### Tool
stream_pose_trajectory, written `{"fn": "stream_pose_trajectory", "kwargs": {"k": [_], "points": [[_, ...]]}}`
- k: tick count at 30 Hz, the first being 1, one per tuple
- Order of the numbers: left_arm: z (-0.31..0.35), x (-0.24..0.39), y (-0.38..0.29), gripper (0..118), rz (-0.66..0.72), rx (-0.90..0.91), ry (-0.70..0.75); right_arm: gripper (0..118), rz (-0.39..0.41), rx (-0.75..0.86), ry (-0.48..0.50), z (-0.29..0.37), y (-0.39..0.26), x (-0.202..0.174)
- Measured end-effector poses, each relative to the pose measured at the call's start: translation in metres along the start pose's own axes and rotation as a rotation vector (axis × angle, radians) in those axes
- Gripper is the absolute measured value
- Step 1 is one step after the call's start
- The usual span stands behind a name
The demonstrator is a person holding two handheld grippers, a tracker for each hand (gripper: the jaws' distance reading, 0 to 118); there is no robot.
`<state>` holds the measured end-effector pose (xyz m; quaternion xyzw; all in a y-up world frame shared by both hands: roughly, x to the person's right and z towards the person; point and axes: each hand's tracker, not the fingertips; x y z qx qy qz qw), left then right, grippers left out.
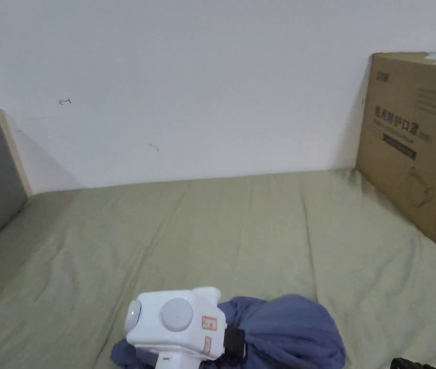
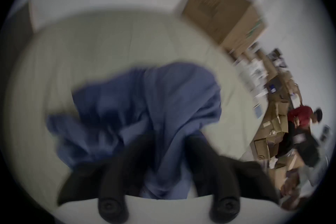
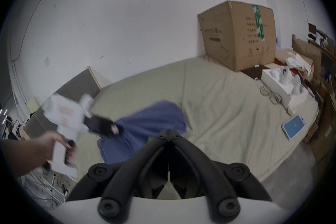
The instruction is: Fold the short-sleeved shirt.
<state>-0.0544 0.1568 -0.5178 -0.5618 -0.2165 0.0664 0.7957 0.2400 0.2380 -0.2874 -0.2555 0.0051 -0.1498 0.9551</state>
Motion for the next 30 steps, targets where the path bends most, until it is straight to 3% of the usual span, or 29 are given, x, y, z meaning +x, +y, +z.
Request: {"fn": "stream_pose_trajectory", "kwargs": {"k": [1,4,5,8,11,13,17,21,22,23,25,30], "points": [[-0.024,-0.016,-0.014,81,0.089,-0.079,-0.021,0,0.001,-0.009,-0.006,-0.001,-0.003,0.002],[-0.040,-0.043,-0.036,81,0.295,-0.047,-0.113,0,-0.005,-0.030,-0.017,-0.002,-0.010,0.005],[-0.030,-0.046,-0.040,82,0.305,0.036,-0.142,0,-0.012,-0.039,-0.015,-0.004,-0.013,0.006],[-0.007,-0.050,-0.026,92,0.329,0.045,-0.186,0,-0.011,-0.060,-0.016,-0.010,-0.017,0.001],[0.050,-0.045,-0.012,92,0.271,0.138,-0.192,0,-0.011,-0.057,0.001,-0.013,-0.012,-0.008],[0.100,-0.041,-0.013,92,0.192,0.276,-0.160,0,-0.011,-0.025,0.022,-0.010,-0.004,-0.016],[0.206,-0.035,-0.061,92,0.060,0.718,-0.073,0,0.036,0.069,0.060,0.004,0.016,-0.034],[0.261,-0.030,-0.143,91,0.014,1.139,0.172,0,0.084,0.209,0.074,0.022,0.023,-0.050],[0.267,-0.029,-0.162,85,0.008,1.196,0.242,0,0.098,0.248,0.065,0.025,0.022,-0.053],[0.270,-0.028,-0.180,62,0.005,1.223,0.298,0,0.105,0.278,0.056,0.028,0.020,-0.057],[0.270,-0.028,-0.200,0,0.012,1.222,0.395,0,0.105,0.337,0.063,0.033,0.015,-0.061],[0.248,-0.036,-0.246,0,0.036,1.183,0.461,0,0.144,0.396,0.023,0.042,0.000,-0.075]]}}
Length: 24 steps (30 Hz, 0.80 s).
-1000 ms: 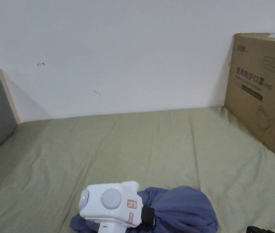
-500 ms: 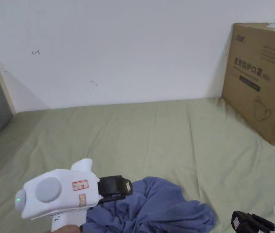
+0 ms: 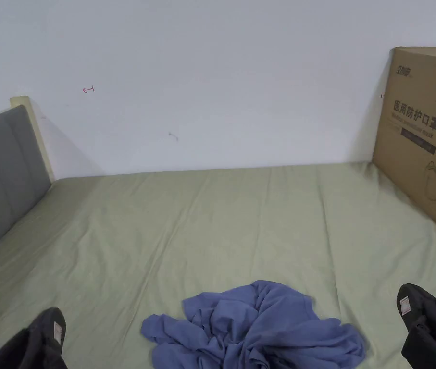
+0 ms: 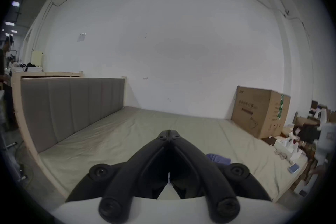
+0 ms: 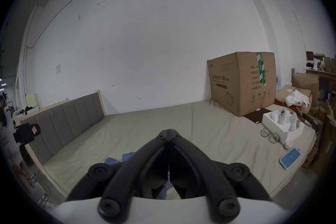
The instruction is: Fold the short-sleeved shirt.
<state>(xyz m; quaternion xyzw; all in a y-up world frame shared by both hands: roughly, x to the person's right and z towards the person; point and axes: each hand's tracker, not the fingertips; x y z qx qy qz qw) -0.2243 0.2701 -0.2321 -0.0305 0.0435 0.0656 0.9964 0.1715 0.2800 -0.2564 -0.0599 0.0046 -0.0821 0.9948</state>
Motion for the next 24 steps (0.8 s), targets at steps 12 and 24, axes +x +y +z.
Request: {"fn": "stream_pose_trajectory", "kwargs": {"k": [12,24], "points": [[-0.005,0.011,0.010,0,-0.016,-0.014,-0.040,0,0.004,-0.002,0.006,0.001,0.003,0.000],[-0.290,-0.004,-0.018,64,0.257,-0.996,-0.301,0,-0.098,-0.131,0.026,-0.025,0.000,0.022]]}}
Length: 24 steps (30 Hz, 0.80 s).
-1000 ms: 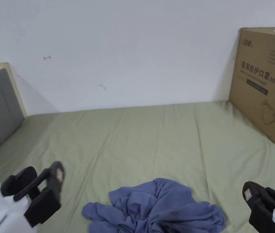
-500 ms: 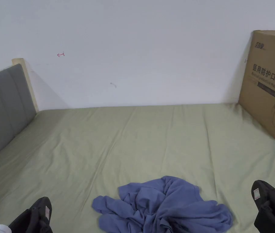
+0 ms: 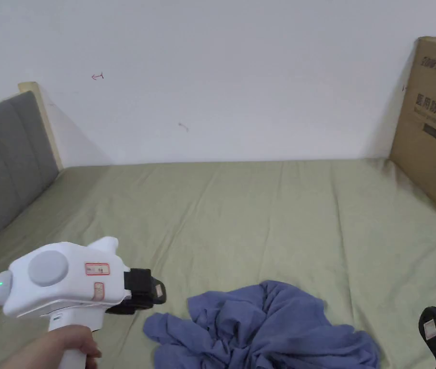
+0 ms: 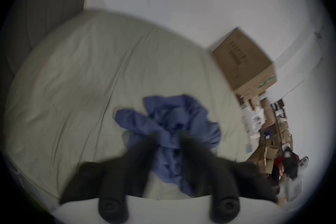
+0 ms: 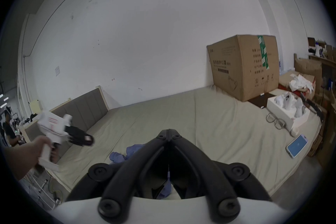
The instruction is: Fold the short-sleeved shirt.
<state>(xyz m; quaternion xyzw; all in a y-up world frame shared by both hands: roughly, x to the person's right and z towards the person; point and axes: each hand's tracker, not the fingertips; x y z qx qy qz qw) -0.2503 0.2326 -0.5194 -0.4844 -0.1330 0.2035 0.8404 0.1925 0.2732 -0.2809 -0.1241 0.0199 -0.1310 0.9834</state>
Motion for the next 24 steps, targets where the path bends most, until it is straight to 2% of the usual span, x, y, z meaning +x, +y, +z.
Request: {"fn": "stream_pose_trajectory", "kwargs": {"k": [1,2,3,8,11,12,13,14,15,16,19,20,21,23,24], "points": [[-0.020,-0.007,0.005,107,0.012,-0.014,0.063,0,-0.004,-0.013,-0.001,-0.004,-0.002,0.002],[-0.044,-0.017,0.009,117,0.000,-0.052,0.121,0,-0.005,-0.028,-0.005,-0.008,-0.004,0.004],[-0.062,-0.026,0.009,113,-0.010,-0.050,0.181,0,-0.003,-0.047,-0.010,-0.013,-0.006,0.006],[-0.142,-0.054,0.018,113,0.042,-0.151,0.281,0,-0.009,-0.140,-0.027,-0.034,-0.018,0.017],[-0.174,-0.054,0.005,112,-0.038,-0.200,0.301,0,-0.006,-0.178,-0.041,-0.046,-0.025,0.022],[-0.180,-0.046,-0.005,107,-0.083,-0.219,0.306,0,-0.005,-0.188,-0.045,-0.049,-0.028,0.022],[-0.180,-0.037,-0.012,94,-0.196,-0.185,0.388,0,-0.005,-0.197,-0.049,-0.053,-0.030,0.023],[-0.173,-0.023,-0.022,63,-0.304,-0.131,0.438,0,-0.006,-0.208,-0.049,-0.057,-0.032,0.023],[-0.163,-0.014,-0.031,21,-0.352,-0.076,0.434,0,-0.007,-0.215,-0.046,-0.061,-0.033,0.023],[-0.151,-0.004,-0.041,6,-0.392,-0.020,0.374,0,-0.003,-0.222,-0.041,-0.066,-0.035,0.023],[-0.127,0.012,-0.061,6,-0.404,-0.012,0.177,0,0.029,-0.239,-0.005,-0.092,-0.031,0.017],[-0.120,0.014,-0.066,6,-0.385,-0.001,0.132,0,0.043,-0.254,0.037,-0.106,-0.025,0.013],[-0.111,0.015,-0.072,6,-0.379,0.033,0.154,0,0.046,-0.271,0.104,-0.124,-0.017,0.009],[-0.090,0.012,-0.081,6,-0.362,0.090,0.168,0,-0.016,-0.341,0.248,-0.170,0.001,0.005],[-0.077,0.009,-0.086,6,-0.313,0.129,0.138,0,-0.018,-0.409,0.258,-0.202,0.010,-0.001]]}}
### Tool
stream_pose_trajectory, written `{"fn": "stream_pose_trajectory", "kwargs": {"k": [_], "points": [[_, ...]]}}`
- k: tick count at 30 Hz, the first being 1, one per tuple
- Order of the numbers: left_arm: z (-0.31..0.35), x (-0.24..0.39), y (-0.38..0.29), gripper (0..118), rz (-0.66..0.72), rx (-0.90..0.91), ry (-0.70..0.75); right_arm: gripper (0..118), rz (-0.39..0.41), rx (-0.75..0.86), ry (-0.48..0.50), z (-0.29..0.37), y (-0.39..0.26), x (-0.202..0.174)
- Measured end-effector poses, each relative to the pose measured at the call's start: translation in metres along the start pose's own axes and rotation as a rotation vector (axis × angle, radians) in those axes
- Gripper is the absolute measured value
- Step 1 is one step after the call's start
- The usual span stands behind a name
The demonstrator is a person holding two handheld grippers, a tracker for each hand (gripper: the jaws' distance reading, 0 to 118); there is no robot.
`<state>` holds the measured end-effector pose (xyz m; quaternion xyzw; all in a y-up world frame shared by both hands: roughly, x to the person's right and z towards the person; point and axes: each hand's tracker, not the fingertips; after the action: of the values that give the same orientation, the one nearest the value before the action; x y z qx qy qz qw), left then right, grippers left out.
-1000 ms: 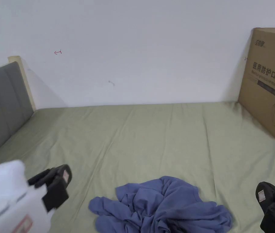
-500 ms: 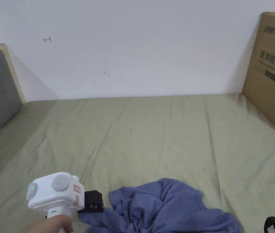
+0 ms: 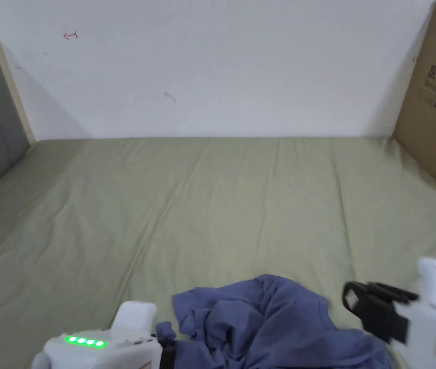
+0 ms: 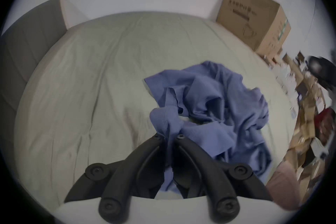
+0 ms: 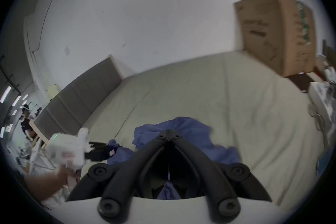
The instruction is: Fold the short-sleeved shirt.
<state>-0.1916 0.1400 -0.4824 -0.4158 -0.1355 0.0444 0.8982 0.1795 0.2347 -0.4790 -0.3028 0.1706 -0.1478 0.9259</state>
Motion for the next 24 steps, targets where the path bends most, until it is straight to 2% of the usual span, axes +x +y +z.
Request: {"fn": "stream_pose_trajectory", "kwargs": {"k": [1,2,3,4,5,6,8,9,11,13,14,15,16,17,19,20,21,22,24], "points": [[0.011,-0.004,-0.004,6,0.042,0.031,-0.011,0,0.011,-0.091,-0.053,-0.027,0.017,0.001],[0.022,-0.008,-0.010,6,0.093,0.050,-0.024,17,0.018,-0.180,-0.078,-0.055,0.036,0.001],[0.029,-0.011,-0.013,6,0.130,0.068,-0.027,53,0.020,-0.228,-0.123,-0.080,0.043,0.002],[0.036,-0.015,-0.017,6,0.158,0.075,-0.036,94,0.005,-0.324,-0.102,-0.118,0.055,0.008],[0.042,-0.018,-0.021,6,0.175,0.075,-0.034,113,-0.027,-0.410,-0.073,-0.151,0.061,0.015],[0.045,-0.019,-0.024,6,0.172,0.073,-0.024,113,-0.034,-0.464,-0.116,-0.177,0.063,0.018],[0.049,-0.021,-0.029,6,0.167,0.063,-0.011,113,0.020,-0.559,-0.236,-0.222,0.062,0.026],[0.052,-0.022,-0.033,6,0.162,0.058,0.000,113,0.023,-0.611,-0.273,-0.243,0.057,0.034],[0.053,-0.022,-0.038,6,0.158,0.056,0.003,113,0.004,-0.697,-0.345,-0.275,0.045,0.050],[0.054,-0.023,-0.041,6,0.156,0.050,-0.002,113,-0.053,-0.723,-0.411,-0.291,0.026,0.067],[0.053,-0.023,-0.042,6,0.162,0.043,-0.005,113,-0.095,-0.737,-0.402,-0.292,0.019,0.074],[0.051,-0.024,-0.044,6,0.172,0.036,-0.010,112,-0.092,-0.709,-0.376,-0.290,0.017,0.074],[0.051,-0.025,-0.045,6,0.186,0.027,-0.016,109,-0.044,-0.659,-0.371,-0.282,0.018,0.068],[0.051,-0.026,-0.047,6,0.200,0.020,-0.020,95,-0.020,-0.665,-0.404,-0.278,0.020,0.057],[0.050,-0.025,-0.048,6,0.212,0.023,-0.019,50,0.061,-0.661,-0.370,-0.263,0.019,0.041],[0.052,-0.025,-0.049,6,0.217,0.028,-0.018,9,0.159,-0.665,-0.367,-0.252,0.016,0.032],[0.054,-0.024,-0.050,6,0.221,0.032,-0.016,9,0.229,-0.674,-0.346,-0.243,0.013,0.026],[0.057,-0.022,-0.050,6,0.227,0.034,-0.014,9,0.227,-0.699,-0.272,-0.235,0.012,0.025],[0.068,-0.017,-0.049,6,0.243,0.045,-0.010,9,-0.005,-0.659,-0.133,-0.201,0.018,0.028]]}}
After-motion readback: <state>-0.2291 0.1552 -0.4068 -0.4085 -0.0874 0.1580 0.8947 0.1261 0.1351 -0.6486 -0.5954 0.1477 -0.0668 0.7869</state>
